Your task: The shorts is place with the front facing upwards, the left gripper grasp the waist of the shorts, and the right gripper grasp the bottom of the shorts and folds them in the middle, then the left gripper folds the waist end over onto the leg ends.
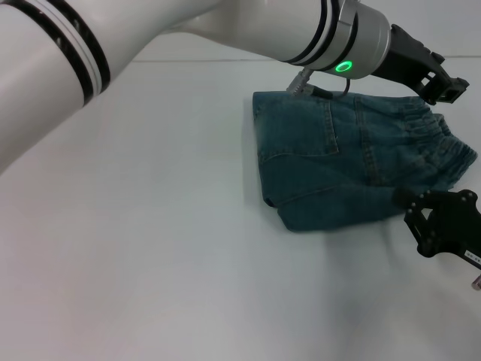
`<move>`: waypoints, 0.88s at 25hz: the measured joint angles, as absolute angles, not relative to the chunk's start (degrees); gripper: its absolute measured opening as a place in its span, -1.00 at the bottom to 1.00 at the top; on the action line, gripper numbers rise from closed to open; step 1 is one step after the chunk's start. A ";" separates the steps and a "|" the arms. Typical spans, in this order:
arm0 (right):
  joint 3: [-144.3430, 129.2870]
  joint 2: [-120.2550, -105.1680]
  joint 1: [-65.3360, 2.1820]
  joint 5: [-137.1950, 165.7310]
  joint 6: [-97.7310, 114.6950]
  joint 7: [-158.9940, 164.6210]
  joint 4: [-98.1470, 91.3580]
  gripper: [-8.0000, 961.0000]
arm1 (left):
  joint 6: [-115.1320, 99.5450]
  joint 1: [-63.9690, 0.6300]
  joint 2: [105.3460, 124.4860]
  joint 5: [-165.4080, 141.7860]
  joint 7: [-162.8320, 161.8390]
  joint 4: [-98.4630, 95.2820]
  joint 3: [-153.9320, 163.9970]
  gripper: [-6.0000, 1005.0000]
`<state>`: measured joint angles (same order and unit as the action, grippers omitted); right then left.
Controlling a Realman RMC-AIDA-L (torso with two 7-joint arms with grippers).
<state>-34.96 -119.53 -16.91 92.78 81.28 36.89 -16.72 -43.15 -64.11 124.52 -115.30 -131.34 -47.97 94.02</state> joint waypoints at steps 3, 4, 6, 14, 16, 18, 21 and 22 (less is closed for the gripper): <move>-35.03 -119.53 -17.25 92.81 81.15 37.29 -16.78 -0.79 | -43.30 -63.12 124.36 -115.25 -130.42 -48.66 93.43 -0.26; -35.03 -119.51 -17.30 92.82 81.14 37.54 -16.85 -0.79 | -43.56 -62.21 124.30 -115.24 -129.66 -49.41 93.06 -0.22; -35.02 -119.40 -17.32 92.82 81.25 38.33 -17.25 -0.78 | -44.29 -59.15 124.28 -115.18 -127.64 -52.13 92.11 -0.14; -35.48 -118.76 -16.16 98.51 85.27 48.01 -24.83 -0.76 | -60.84 -36.76 124.54 -104.27 -107.80 -62.30 76.85 0.51; -35.46 -118.67 -16.14 100.65 86.69 51.36 -27.14 -0.75 | -64.28 -34.24 124.61 -102.51 -104.17 -61.35 73.48 0.80; -35.48 -118.66 -16.09 102.33 87.86 54.51 -29.41 -0.75 | -69.91 -30.08 124.50 -100.15 -98.30 -58.85 67.58 0.82; -35.40 -118.65 -16.08 105.16 90.23 59.05 -32.49 -0.74 | -76.49 -25.60 124.15 -98.43 -90.78 -54.40 58.99 0.86; -35.31 -118.65 -16.06 105.79 90.89 60.23 -33.29 -0.74 | -79.35 -23.63 124.02 -98.41 -87.23 -52.16 54.34 0.87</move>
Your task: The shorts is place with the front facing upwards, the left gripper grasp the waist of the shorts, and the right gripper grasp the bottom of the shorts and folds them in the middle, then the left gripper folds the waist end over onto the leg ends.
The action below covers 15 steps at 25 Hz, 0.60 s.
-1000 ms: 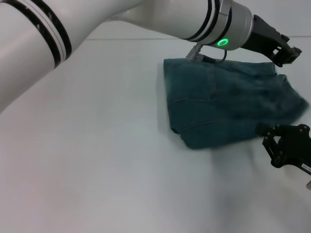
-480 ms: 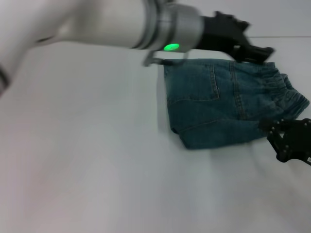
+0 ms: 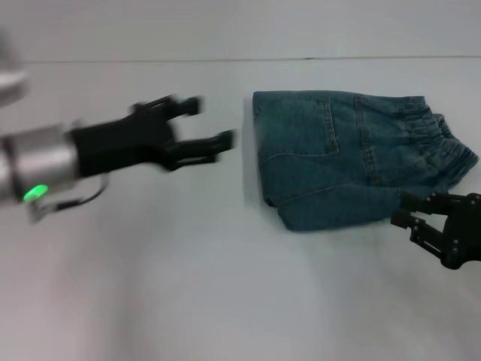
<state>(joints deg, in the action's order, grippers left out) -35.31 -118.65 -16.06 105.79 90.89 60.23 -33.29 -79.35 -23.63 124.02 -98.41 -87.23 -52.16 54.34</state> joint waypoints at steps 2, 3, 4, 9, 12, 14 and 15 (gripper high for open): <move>-35.16 -118.67 -15.93 107.09 91.89 63.16 -35.37 -0.73 | -82.85 -21.24 123.81 -99.46 -83.09 -49.58 48.67 0.87; -35.11 -118.70 -15.74 107.75 92.32 64.81 -36.43 -0.57 | -84.46 -20.20 123.70 -100.25 -81.31 -48.51 46.03 0.87; -35.06 -118.72 -15.55 108.41 92.55 66.13 -37.53 -0.40 | -86.76 -18.96 123.54 -101.68 -79.17 -47.55 42.74 0.87; -33.66 -118.80 -14.27 112.32 94.23 71.11 -42.69 0.17 | -95.81 -15.50 123.05 -112.05 -74.97 -46.51 30.43 0.87; -30.59 -118.38 -13.64 114.44 96.81 71.59 -43.92 0.35 | -99.89 -14.78 122.68 -117.98 -74.86 -46.42 25.58 0.87; -27.95 -117.89 -13.40 115.94 99.22 71.61 -44.28 0.43 | -102.16 -14.15 122.62 -120.66 -74.74 -46.41 23.13 0.87; -26.50 -117.67 -13.31 116.75 100.53 71.57 -44.31 0.47 | -102.70 -13.90 122.62 -121.14 -74.64 -46.44 22.67 0.87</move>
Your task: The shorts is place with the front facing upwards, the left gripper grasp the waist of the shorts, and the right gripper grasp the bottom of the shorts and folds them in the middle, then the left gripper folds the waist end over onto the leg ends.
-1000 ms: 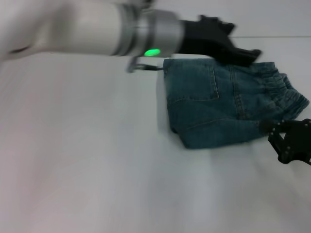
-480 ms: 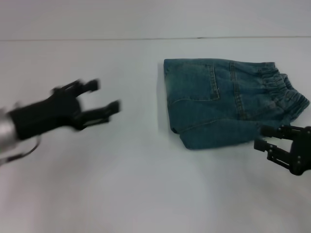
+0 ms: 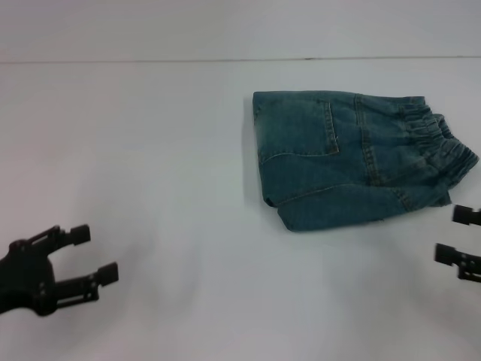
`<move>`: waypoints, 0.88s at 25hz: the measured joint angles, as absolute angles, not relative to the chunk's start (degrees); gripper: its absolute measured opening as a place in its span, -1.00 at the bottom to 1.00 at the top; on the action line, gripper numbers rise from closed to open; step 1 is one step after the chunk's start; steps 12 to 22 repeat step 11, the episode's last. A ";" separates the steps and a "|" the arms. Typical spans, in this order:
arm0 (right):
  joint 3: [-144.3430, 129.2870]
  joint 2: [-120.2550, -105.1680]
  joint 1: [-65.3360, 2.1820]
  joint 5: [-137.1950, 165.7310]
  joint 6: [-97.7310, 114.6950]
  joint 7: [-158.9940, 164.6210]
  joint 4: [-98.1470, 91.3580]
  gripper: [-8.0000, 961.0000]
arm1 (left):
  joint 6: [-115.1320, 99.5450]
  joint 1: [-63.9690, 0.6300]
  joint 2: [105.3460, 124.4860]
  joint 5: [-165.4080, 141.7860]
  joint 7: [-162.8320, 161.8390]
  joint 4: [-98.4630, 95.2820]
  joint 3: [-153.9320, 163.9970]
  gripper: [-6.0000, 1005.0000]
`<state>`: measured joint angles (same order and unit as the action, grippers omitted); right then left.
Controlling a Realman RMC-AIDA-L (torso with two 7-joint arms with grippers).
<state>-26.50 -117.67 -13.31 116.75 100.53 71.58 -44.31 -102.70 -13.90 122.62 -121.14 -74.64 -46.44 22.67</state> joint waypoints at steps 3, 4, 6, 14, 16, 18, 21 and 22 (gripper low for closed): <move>-23.05 -117.29 -12.97 118.84 102.97 71.17 -44.67 0.59 | -103.66 -13.16 122.61 -122.48 -74.51 -46.61 21.90 0.87; -22.25 -117.32 -12.74 119.26 103.31 70.87 -44.82 0.63 | -103.80 -12.97 122.61 -122.95 -74.48 -46.61 21.68 0.87; -21.55 -117.56 -12.26 119.54 103.73 69.90 -45.07 0.71 | -104.05 -12.82 122.77 -123.66 -74.41 -46.52 21.56 0.87; -21.46 -117.71 -11.54 119.94 104.19 68.88 -45.19 0.71 | -105.00 -12.44 123.08 -125.08 -74.36 -46.37 22.02 0.87; -21.46 -117.71 -11.54 119.94 104.19 68.88 -45.19 0.71 | -105.00 -12.44 123.08 -125.08 -74.36 -46.37 22.02 0.87; -21.46 -117.71 -11.54 119.94 104.19 68.88 -45.19 0.71 | -105.00 -12.44 123.08 -125.08 -74.36 -46.37 22.02 0.87; -21.46 -117.71 -11.54 119.94 104.19 68.88 -45.19 0.71 | -105.00 -12.44 123.08 -125.08 -74.36 -46.37 22.02 0.87; -21.46 -117.71 -11.54 119.94 104.19 68.88 -45.19 0.71 | -105.00 -12.44 123.08 -125.08 -74.36 -46.37 22.02 0.87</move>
